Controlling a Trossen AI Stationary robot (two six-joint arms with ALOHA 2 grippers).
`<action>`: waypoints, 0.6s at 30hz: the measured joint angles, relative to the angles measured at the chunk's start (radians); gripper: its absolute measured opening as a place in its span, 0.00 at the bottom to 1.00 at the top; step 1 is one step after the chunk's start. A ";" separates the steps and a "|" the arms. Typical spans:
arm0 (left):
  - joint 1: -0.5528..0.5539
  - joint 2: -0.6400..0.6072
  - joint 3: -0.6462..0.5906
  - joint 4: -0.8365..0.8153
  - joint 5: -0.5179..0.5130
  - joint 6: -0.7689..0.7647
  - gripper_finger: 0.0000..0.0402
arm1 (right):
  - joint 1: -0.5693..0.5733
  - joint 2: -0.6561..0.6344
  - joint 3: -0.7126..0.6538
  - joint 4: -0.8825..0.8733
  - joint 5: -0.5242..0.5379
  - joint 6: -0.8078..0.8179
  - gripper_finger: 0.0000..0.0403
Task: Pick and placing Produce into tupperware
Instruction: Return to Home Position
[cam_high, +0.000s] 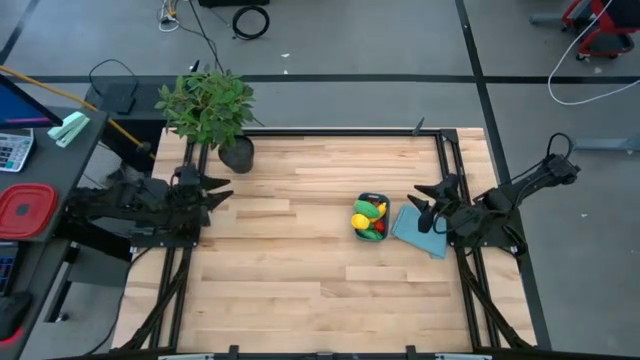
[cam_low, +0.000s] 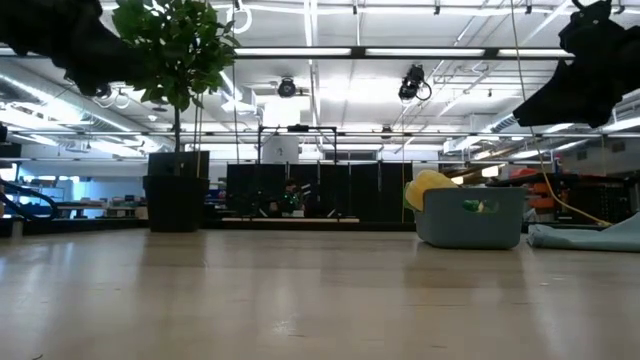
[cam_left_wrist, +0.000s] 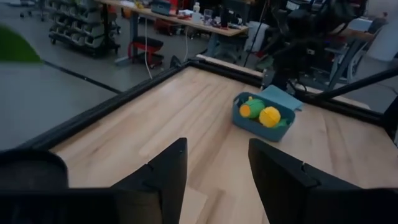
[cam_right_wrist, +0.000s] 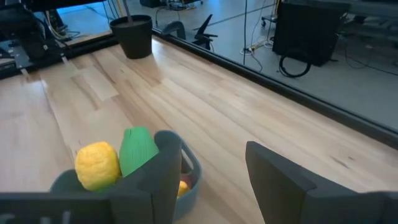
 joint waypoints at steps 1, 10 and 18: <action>0.000 0.000 -0.017 0.015 0.000 -0.010 0.45 | 0.000 0.000 0.000 0.000 0.000 -0.007 0.47; 0.003 0.001 -0.203 0.280 0.001 0.056 0.45 | 0.000 0.000 0.000 0.037 -0.028 -0.086 0.47; 0.008 0.000 -0.182 0.307 -0.001 0.078 0.45 | 0.000 0.000 -0.003 0.253 -0.220 -0.343 0.47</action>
